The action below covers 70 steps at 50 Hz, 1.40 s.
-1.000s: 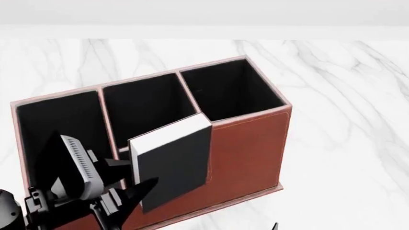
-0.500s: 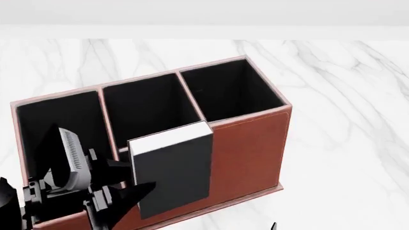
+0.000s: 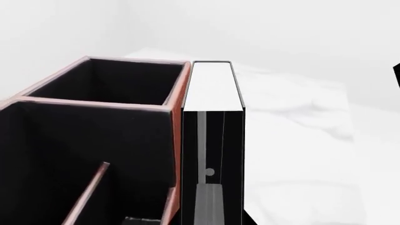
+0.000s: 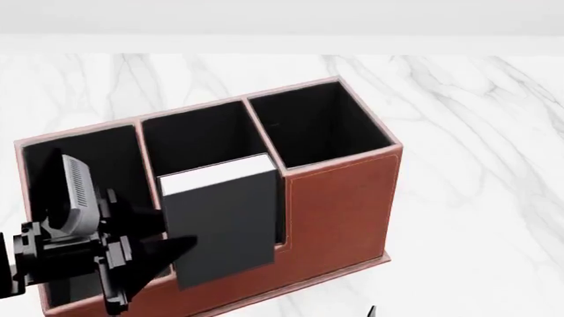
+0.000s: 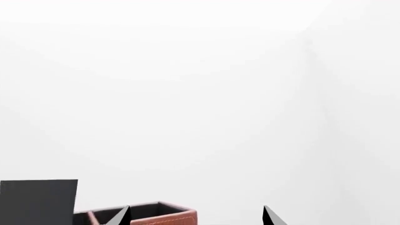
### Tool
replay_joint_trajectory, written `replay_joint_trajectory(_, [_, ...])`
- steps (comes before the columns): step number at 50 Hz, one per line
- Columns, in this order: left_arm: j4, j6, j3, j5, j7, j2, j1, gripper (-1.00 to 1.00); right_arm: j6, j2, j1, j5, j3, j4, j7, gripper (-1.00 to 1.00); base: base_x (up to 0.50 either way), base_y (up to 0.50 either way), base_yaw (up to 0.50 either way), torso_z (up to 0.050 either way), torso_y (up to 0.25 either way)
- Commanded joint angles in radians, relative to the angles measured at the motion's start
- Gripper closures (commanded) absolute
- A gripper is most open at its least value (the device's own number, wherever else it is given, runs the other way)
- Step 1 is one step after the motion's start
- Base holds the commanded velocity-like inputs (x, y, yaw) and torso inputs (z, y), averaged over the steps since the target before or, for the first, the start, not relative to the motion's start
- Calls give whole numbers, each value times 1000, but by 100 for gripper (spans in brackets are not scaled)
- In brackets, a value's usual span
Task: Pick up the book and place it in the back compartment of the caddy.
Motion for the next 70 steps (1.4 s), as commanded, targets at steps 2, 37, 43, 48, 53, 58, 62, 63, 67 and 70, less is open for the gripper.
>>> replay_joint_trajectory(2, [-16,34,-75,-45,24,1,-7,100,2,1,5,1,-7,7,0,-100,0,0,0,0,0])
replay_joint_trajectory(37, [-258,22,-77,-2,125,114,-77,100,4,5,12,0,-20,16,5,-100,0,0,0,0,1])
replay_joint_trajectory(43, [-325,34,-74,11,152,153,-82,100,1,7,12,2,-22,16,6,-100,0,0,0,2,2])
replay_joint_trajectory(48, [-403,42,-78,14,190,194,-87,100,3,7,12,1,-24,17,7,-100,0,0,0,0,2])
replay_joint_trajectory(53, [-493,50,-81,16,236,243,-96,100,2,10,13,6,-25,16,7,-100,0,0,-1,0,2])
replay_joint_trajectory(58, [-596,70,-84,22,285,293,-99,100,3,10,17,7,-27,20,7,-100,0,0,0,0,0])
replay_joint_trajectory(62, [-668,90,-93,20,317,327,-93,100,5,8,19,5,-30,23,7,-100,0,0,0,0,3])
replay_joint_trajectory(63, [-685,93,-93,21,322,336,-93,100,6,8,18,3,-30,22,8,-100,0,0,0,0,0])
replay_joint_trajectory(67, [-754,104,-97,22,357,370,-99,100,6,10,17,4,-31,19,9,-100,0,0,0,0,3])
replay_joint_trajectory(70, [-819,117,-102,24,390,402,-101,100,6,10,19,4,-32,20,9,-100,0,0,0,0,0])
